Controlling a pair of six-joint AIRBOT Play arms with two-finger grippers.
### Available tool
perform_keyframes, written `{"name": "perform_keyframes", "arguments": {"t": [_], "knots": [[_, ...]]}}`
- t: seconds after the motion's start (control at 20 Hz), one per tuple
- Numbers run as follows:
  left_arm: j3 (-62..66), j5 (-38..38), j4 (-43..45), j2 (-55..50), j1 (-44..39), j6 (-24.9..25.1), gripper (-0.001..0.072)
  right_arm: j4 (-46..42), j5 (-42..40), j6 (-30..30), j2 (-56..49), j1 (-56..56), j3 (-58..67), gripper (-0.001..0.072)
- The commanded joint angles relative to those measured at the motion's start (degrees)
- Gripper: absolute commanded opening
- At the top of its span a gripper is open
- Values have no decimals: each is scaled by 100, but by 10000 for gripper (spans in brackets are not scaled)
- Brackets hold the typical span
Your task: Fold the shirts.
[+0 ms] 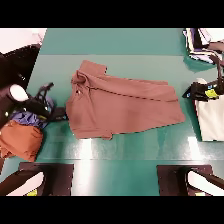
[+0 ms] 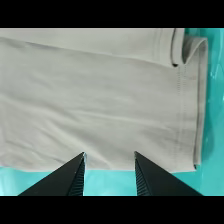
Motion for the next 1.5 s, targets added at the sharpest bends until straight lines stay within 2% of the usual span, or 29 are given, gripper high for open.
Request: {"name": "perform_keyframes", "arguments": {"t": [0.0,0.15,0.45,0.55,0.75,0.8,0.85,0.9,1.0,1.1,1.35,1.45], "knots": [[-1128,881,-824,260,4,-13,498,129,-72,-11,236,-7,-216,361],[-1482,1300,-1255,256,4,46,498,122,-17,-11,254,-7,-219,361],[-1539,1475,-1609,243,4,85,485,98,79,-28,254,-11,-221,361],[-1537,1464,-1722,243,4,275,18,83,258,-70,254,-175,-240,361],[-1200,1296,-1705,275,4,455,24,66,398,-70,254,-951,-946,362],[-1056,1296,-1670,323,4,457,24,76,372,-70,254,-1158,-1279,400],[-905,1294,-1670,330,4,494,24,76,297,-70,247,-1375,-1655,492],[-758,1285,-1670,328,4,496,24,133,142,-72,210,-1510,-1976,502],[-562,1287,-1670,328,4,496,24,297,-238,-72,83,-1648,-2498,497],[-507,1300,-1670,321,4,496,24,610,-715,-74,-105,-1613,-2789,451],[-507,1300,-1663,313,4,533,24,1139,-1674,-76,-549,-1139,-2691,423],[-501,1294,-1663,315,4,533,24,1150,-1818,-125,-627,-870,-2511,141]]}}
